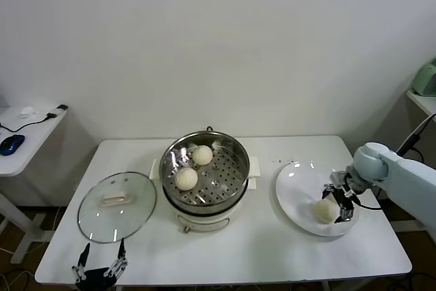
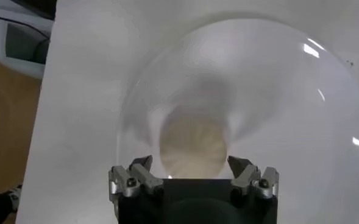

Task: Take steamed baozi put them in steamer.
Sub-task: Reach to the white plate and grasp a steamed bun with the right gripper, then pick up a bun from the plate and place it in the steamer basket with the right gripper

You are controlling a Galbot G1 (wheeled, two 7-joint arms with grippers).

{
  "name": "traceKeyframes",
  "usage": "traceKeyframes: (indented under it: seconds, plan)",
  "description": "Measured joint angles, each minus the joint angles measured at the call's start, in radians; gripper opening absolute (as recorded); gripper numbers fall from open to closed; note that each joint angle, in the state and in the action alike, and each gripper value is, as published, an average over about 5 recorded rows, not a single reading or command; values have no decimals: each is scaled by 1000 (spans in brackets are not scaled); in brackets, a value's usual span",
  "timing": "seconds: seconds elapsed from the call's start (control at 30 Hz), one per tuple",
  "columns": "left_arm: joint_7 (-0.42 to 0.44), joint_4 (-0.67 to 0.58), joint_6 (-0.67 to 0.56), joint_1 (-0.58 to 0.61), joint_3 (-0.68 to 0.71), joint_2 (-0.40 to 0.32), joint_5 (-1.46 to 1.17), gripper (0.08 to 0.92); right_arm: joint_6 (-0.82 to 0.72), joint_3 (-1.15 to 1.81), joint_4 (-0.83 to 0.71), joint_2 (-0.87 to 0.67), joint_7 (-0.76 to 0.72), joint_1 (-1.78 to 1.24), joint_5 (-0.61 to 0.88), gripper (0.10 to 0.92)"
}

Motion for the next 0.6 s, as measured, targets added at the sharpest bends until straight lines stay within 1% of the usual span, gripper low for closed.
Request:
traceKeyframes:
  seconds: [0.13, 0.27, 0.37, 0.6]
  plan:
    - [0, -1, 0, 0, 0, 0, 0, 823, -3, 0, -4, 8, 9, -7, -3, 778]
    - [0, -1, 0, 0, -1, 0, -1, 823, -4, 0, -2, 8, 14, -9, -5, 679]
    - [-1, 0, 0, 0, -1, 0, -2, 823, -3, -3, 3, 5, 15, -5, -6, 626]
    - [-1, 0, 1, -5, 4, 1, -3, 823, -1, -37, 31, -9, 13, 46, 12, 603]
